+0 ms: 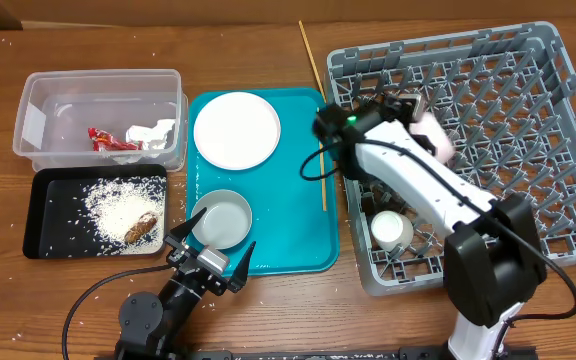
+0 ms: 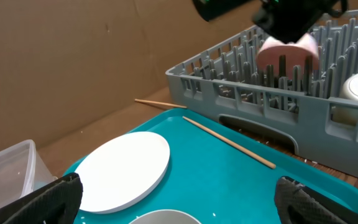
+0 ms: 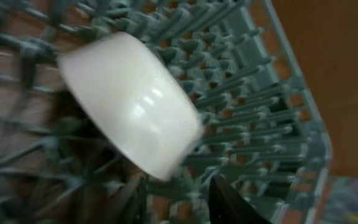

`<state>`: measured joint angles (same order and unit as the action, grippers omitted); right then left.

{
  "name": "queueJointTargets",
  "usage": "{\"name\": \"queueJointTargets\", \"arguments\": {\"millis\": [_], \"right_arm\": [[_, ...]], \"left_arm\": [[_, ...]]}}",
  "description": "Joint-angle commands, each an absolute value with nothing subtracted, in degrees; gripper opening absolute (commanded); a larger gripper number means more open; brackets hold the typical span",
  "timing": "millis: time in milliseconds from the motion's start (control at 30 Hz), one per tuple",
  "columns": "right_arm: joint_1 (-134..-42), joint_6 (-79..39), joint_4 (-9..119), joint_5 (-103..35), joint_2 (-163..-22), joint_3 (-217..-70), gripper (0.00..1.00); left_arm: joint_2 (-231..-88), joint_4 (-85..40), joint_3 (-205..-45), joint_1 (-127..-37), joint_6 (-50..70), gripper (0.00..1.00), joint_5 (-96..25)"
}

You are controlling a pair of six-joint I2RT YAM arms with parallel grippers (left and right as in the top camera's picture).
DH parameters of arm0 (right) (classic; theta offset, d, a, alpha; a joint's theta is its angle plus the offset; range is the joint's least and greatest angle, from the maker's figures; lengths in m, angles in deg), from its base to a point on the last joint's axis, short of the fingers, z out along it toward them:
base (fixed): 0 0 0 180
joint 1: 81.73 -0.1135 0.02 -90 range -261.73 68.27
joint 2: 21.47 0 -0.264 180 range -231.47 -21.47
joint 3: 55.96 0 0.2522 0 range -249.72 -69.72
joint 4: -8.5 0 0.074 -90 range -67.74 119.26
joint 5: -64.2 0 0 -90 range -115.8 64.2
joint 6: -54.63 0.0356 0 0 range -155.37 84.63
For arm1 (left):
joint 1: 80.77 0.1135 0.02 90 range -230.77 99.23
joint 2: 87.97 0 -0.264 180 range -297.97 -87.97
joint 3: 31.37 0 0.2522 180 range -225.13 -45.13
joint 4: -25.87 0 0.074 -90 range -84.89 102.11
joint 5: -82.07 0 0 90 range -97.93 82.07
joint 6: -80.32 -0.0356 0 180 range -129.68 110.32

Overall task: Sort waste into correct bins and load items into the dishwasher
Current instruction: 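Grasp the emptied white bowl on the tray with the right gripper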

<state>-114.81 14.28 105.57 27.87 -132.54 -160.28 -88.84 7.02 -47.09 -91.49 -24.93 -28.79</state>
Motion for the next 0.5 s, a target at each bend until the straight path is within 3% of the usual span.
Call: {"name": "queueJointTargets", "arguments": {"millis": [0,100,133,300,467], "right_arm": [[-117.06,3.06,100.76,11.91,-129.26,-166.09,0.38],[-117.08,-7.52,95.82,-5.77,-128.32,-167.95,0.42],[-116.97,-13.53,93.22,-17.31,-128.19,-168.15,0.46],[-117.52,-18.18,86.93,-46.58,-128.23,-167.03,0.56],[-122.07,-10.34,79.3,-43.74,-128.34,-162.79,0.62]], "left_arm": [[-88.29,7.24,-46.48,-90.92,-25.78,1.0,-29.4],[-88.29,7.24,-46.48,-90.92,-25.78,1.0,-29.4],[-88.29,7.24,-46.48,-90.92,-25.78,1.0,-29.4],[-88.29,7.24,-46.48,-90.92,-25.78,1.0,-29.4],[-88.29,7.24,-46.48,-90.92,-25.78,1.0,-29.4]]}}
